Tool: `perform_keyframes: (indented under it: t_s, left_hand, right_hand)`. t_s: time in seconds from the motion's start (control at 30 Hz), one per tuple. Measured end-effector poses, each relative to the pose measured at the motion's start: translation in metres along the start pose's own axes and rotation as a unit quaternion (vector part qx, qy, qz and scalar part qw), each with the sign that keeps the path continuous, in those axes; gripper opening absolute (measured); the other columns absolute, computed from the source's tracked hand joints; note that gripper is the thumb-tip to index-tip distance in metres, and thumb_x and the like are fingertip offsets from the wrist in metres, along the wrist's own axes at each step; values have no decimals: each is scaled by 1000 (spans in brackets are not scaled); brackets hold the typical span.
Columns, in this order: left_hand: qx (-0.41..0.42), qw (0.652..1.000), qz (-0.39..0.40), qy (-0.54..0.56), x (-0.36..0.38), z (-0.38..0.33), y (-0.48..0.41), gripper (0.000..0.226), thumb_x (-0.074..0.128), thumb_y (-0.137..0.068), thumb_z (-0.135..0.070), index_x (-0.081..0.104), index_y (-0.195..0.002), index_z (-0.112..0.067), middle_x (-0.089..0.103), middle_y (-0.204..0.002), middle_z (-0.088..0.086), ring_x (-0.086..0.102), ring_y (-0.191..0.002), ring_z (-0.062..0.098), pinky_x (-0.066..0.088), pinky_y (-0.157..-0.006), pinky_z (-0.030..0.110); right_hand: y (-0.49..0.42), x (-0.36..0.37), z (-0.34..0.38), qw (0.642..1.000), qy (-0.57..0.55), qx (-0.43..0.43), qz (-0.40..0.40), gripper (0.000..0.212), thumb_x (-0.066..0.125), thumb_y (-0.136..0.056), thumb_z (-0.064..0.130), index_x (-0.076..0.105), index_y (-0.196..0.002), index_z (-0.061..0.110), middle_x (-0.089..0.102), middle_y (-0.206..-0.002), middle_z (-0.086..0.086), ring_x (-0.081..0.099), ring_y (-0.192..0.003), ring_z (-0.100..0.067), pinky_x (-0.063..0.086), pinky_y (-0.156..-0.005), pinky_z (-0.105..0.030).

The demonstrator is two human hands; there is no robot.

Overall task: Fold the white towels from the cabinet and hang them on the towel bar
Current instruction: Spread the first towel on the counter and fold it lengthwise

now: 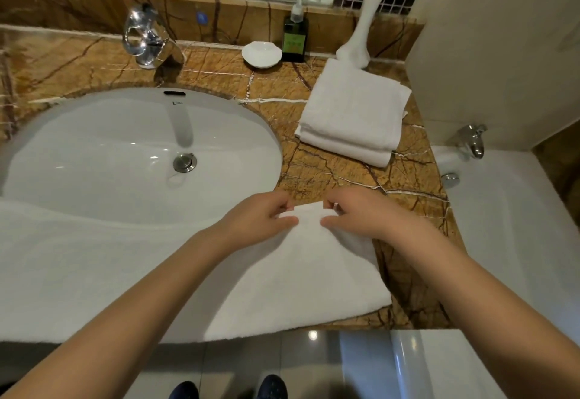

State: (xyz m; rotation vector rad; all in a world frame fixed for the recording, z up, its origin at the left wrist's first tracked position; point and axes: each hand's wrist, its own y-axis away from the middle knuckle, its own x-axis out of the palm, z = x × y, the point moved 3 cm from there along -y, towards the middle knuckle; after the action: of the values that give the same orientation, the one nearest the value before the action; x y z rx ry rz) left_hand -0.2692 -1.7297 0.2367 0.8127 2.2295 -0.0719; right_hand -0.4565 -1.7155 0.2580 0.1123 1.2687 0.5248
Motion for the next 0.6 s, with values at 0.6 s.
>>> perform_keyframes:
  t_s: [0.6]
  left_hand:
    - [-71, 994, -79, -38, 10, 9, -1, 15, 50, -94, -29, 50, -88, -16, 57, -78, -2, 53, -76, 22, 41, -64, 35]
  right_hand:
    - [-10, 4, -19, 990, -115, 41, -69, 30, 70, -83, 30, 45, -66, 33, 48, -68, 14, 42, -64, -4, 31, -55, -27]
